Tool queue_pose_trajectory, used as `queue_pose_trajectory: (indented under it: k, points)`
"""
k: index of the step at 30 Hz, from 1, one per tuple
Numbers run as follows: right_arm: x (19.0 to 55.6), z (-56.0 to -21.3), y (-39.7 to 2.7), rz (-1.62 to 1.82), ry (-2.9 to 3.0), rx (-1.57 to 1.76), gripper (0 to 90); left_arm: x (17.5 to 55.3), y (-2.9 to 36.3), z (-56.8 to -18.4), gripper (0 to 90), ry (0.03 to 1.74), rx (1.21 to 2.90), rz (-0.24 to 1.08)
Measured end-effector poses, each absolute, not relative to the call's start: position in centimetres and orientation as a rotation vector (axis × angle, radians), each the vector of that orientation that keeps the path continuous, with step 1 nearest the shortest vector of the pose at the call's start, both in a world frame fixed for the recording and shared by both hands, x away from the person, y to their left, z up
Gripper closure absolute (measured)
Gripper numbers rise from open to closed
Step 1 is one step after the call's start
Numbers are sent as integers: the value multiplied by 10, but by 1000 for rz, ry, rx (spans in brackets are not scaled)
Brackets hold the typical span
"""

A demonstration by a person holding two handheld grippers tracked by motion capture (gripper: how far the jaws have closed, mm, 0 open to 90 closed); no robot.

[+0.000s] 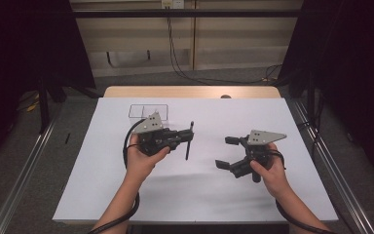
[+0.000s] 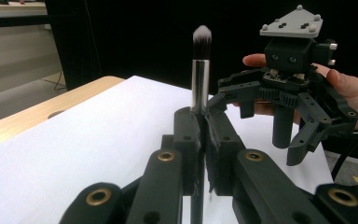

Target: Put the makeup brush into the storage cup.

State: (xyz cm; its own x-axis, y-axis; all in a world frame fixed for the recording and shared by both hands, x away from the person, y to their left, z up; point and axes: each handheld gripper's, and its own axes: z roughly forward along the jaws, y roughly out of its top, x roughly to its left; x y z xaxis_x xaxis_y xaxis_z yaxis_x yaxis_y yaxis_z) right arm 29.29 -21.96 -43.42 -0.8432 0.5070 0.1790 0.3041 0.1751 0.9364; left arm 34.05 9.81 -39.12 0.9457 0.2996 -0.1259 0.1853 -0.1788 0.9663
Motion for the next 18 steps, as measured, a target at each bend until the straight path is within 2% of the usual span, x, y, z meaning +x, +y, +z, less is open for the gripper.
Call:
queue_pose_trajectory:
  k: [18]
  points:
    - [287,-442,-235,1717,2246,826,27,343,105,-393,841,381,1749,126]
